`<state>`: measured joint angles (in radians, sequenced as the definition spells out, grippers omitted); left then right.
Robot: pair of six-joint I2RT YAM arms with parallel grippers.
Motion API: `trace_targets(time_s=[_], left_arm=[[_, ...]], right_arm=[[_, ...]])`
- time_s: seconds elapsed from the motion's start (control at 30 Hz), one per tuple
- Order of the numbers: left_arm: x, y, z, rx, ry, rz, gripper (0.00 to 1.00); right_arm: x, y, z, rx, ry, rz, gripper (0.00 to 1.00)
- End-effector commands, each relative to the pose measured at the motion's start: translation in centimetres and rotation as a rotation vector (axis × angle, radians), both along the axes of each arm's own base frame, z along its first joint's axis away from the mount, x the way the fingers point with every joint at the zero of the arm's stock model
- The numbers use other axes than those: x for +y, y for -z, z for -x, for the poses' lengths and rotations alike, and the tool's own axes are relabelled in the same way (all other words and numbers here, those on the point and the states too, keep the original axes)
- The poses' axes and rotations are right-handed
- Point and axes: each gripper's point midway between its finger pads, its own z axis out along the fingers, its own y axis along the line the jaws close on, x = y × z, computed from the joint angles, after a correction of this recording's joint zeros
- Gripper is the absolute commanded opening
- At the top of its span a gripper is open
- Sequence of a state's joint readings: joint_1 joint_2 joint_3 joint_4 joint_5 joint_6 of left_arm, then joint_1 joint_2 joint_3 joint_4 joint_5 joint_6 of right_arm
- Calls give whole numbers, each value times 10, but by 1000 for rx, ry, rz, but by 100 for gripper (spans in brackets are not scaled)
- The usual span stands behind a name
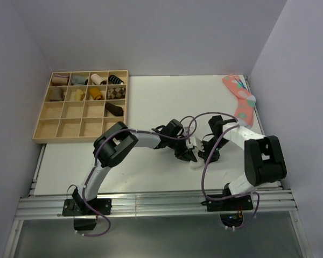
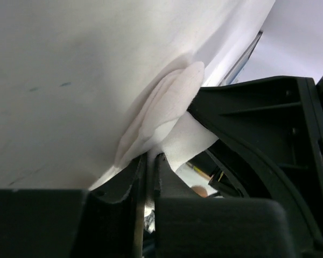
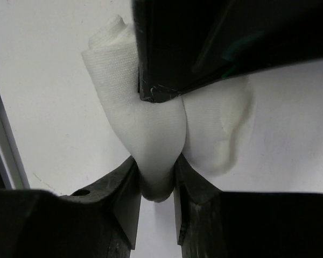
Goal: Roll the socks
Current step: Roll the sock at the center of the board.
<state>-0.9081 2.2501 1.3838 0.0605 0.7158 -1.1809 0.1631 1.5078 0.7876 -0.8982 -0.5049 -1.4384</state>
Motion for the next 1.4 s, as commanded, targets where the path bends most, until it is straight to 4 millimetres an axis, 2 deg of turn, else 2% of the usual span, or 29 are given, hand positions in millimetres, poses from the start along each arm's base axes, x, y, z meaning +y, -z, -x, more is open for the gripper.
trace_targets(time_s=[0.0,0.03,0.07,0.1,0.13,0.17,0.2,0.27,0.3,0.33,0.4,0.43,0.5,0.57,0.6,0.73,0.8,0.83,0.93,1.1,1.17,1.23,1.37], left_arm=[[16,27,-18,-78,-145,-110,13],[13,16,-22,-111,-163,-83,16],[13,13,-24,-124,-178,-76,18],[19,18,-27,-150,-212,-100,20],[16,6,-30,-185,-229,-70,25],[17,4,-31,-205,-242,-64,27],[21,8,-29,-219,-253,-78,28],[20,-7,-38,-301,-302,-44,34],[25,-10,-34,-320,-314,-47,35],[28,-12,-40,-361,-350,-57,37],[33,-12,-38,-441,-357,-74,38],[36,-22,-45,-497,-394,-69,40],[41,-24,-42,-594,-388,-82,41],[47,-39,-49,-741,-418,-92,42],[45,-51,-42,-801,-420,-66,42],[48,-69,-30,-1053,-388,-56,42],[50,-71,-20,-1123,-378,-63,42],[45,-78,-17,-1159,-366,-25,43],[43,-78,-12,-1196,-335,-7,43],[33,-70,-17,-1268,-264,-49,43],[28,-74,-18,-1315,-233,-36,44],[23,-68,-16,-1343,-168,-36,44],[7,-69,-4,-1372,-58,41,46]], right_arm=[[-4,6,-5,39,18,26,19],[-4,7,-6,53,22,31,17],[-4,4,-10,54,27,30,17],[-5,6,-7,91,32,35,16],[-5,5,-8,105,39,36,16],[-5,2,-15,104,43,36,16],[-7,4,-11,147,51,42,16],[-9,3,-16,165,60,50,16],[-10,2,-16,178,69,54,16],[-11,2,-18,178,71,57,16],[-12,3,-19,193,76,71,16],[-13,4,-19,201,77,76,16],[-14,5,-20,229,81,87,16],[-14,5,-22,253,84,95,16],[-15,5,-21,268,90,100,16],[-17,8,-23,305,103,120,16],[-16,9,-24,328,108,124,16],[-16,9,-25,333,109,125,16],[-16,11,-27,351,123,135,16],[-18,15,-28,373,134,156,16],[-19,16,-28,377,136,160,16],[-20,17,-28,380,141,169,17],[-20,19,-29,388,145,178,17]])
